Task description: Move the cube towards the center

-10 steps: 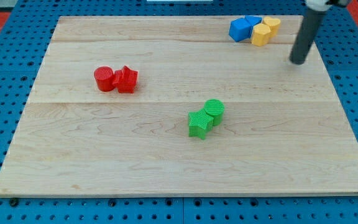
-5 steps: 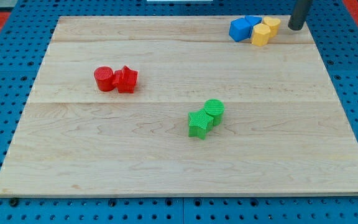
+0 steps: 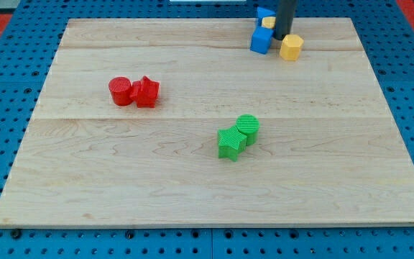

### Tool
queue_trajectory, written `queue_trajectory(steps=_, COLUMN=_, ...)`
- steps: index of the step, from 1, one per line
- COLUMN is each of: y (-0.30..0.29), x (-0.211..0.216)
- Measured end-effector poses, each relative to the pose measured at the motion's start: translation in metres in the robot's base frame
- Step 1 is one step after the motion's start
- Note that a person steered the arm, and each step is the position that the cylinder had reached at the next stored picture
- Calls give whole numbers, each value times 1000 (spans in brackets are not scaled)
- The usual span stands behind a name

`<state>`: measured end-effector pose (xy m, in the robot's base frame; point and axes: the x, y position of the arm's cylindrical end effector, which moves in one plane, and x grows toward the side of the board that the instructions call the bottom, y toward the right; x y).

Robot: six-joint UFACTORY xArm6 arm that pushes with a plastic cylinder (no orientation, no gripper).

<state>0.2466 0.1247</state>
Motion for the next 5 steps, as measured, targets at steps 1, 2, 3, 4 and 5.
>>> queue_trajectory(steps=1, y=-29, x=1)
queue_trajectory(steps=2, y=-52, x=1)
queue_trajectory(steps=3, y=-72, x=1)
queue_trajectory(steps=4, y=-90, x=2)
queue_trajectory(steps=5, y=-101, x=5)
